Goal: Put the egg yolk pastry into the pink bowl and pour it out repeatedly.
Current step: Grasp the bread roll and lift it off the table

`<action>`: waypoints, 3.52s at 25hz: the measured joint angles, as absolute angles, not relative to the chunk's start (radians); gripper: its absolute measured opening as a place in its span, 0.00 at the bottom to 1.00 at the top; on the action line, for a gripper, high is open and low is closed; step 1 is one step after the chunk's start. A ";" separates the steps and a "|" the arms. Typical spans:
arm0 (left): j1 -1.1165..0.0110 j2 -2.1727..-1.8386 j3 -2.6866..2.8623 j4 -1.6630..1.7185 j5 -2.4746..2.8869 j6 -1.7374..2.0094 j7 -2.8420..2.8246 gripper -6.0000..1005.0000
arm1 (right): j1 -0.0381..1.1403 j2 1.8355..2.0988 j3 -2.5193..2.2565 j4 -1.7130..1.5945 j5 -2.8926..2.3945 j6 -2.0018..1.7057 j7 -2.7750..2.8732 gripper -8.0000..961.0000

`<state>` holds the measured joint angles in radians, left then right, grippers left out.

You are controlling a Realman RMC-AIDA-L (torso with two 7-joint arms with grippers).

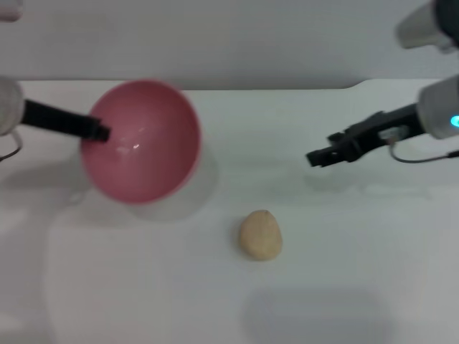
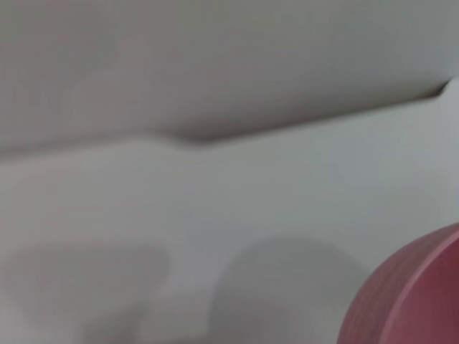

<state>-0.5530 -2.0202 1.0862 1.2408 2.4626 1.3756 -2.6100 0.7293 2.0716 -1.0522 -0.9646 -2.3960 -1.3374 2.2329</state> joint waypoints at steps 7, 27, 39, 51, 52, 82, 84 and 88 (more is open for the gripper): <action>-0.514 -2.049 0.986 1.360 2.635 1.602 -2.676 0.00 | 0.813 2.077 -1.237 -0.860 -2.377 -1.280 2.231 0.59; -0.509 -2.055 1.039 1.376 2.688 1.619 -2.695 0.00 | 0.829 2.078 -1.616 -0.832 -2.279 -1.200 2.329 0.58; -0.531 -2.054 1.042 1.372 2.689 1.617 -2.688 0.00 | 0.818 2.077 -1.598 -0.817 -2.258 -1.163 2.332 0.41; -0.601 -2.059 1.184 1.306 2.678 1.588 -2.700 0.00 | 0.683 2.063 -1.248 -1.041 -2.259 -1.303 2.286 0.16; -0.611 -2.059 1.192 1.291 2.678 1.584 -2.701 0.00 | 0.678 2.061 -1.239 -1.050 -2.259 -1.312 2.284 0.14; -0.643 -2.059 1.209 1.262 2.678 1.562 -2.720 0.00 | 0.740 2.075 -1.278 -0.756 -2.309 -1.256 2.286 0.63; -0.644 -2.059 1.209 1.262 2.678 1.562 -2.720 0.00 | 0.746 2.076 -1.328 -0.742 -2.306 -1.213 2.286 0.66; -0.644 -2.060 1.209 1.262 2.678 1.562 -2.720 0.00 | 0.749 2.077 -1.407 -0.741 -2.303 -1.163 2.289 0.69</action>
